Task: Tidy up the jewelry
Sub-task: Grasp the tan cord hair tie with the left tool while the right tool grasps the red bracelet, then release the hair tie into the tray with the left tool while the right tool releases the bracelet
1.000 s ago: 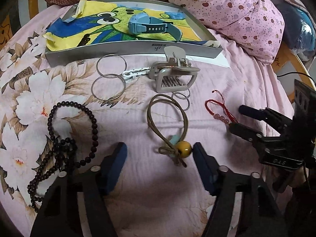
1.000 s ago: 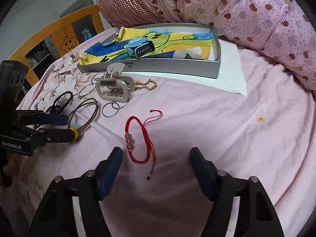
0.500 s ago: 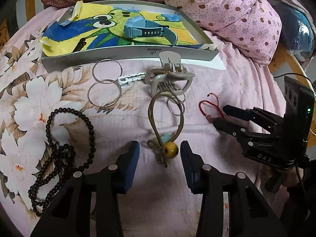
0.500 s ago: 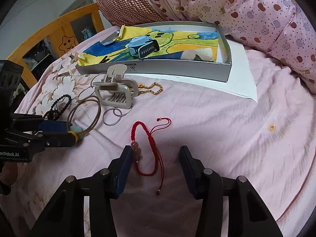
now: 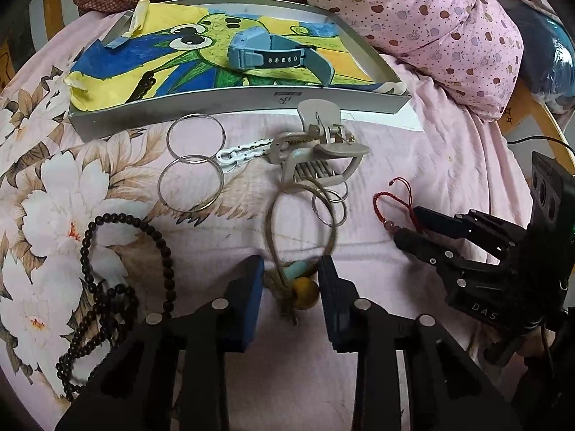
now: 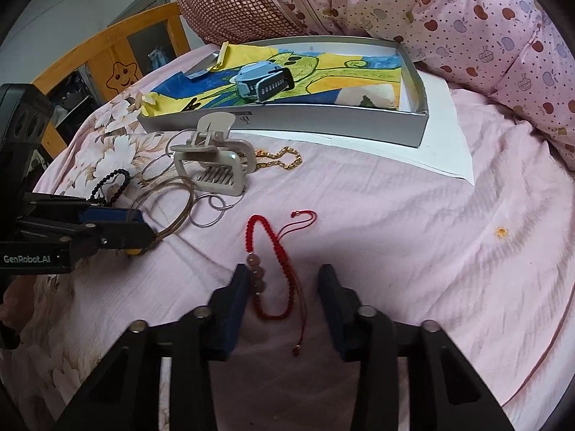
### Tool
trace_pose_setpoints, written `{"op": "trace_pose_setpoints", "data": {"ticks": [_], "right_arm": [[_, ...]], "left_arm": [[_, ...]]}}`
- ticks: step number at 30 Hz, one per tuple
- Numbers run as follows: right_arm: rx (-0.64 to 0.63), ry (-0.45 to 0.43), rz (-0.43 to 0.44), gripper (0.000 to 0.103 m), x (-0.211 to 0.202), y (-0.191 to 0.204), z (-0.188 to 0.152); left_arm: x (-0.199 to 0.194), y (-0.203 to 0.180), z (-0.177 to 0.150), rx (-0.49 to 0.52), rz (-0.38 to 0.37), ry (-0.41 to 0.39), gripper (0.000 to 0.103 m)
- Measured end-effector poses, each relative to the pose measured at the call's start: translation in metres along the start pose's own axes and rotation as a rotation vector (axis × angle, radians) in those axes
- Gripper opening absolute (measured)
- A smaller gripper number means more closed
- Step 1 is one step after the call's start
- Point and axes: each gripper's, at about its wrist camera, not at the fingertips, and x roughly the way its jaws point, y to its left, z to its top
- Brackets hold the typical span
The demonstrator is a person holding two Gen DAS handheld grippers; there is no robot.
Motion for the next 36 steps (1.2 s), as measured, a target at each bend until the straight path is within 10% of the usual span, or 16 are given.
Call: {"op": "trace_pose_setpoints", "data": {"ticks": [8, 24, 36], "right_arm": [[0.037, 0.013, -0.005, 0.009, -0.003, 0.007, -0.007], [0.063, -0.055, 0.009, 0.008, -0.038, 0.023, -0.007], [0.082, -0.199, -0.004, 0.008, -0.067, 0.007, 0.057]], "left_arm": [[-0.005, -0.005, -0.014, 0.032, 0.016, 0.003, 0.022], [-0.032, -0.013, -0.032, 0.061, 0.017, 0.0, 0.022], [-0.058, -0.004, 0.018, 0.061, 0.087, -0.088, 0.022]]}}
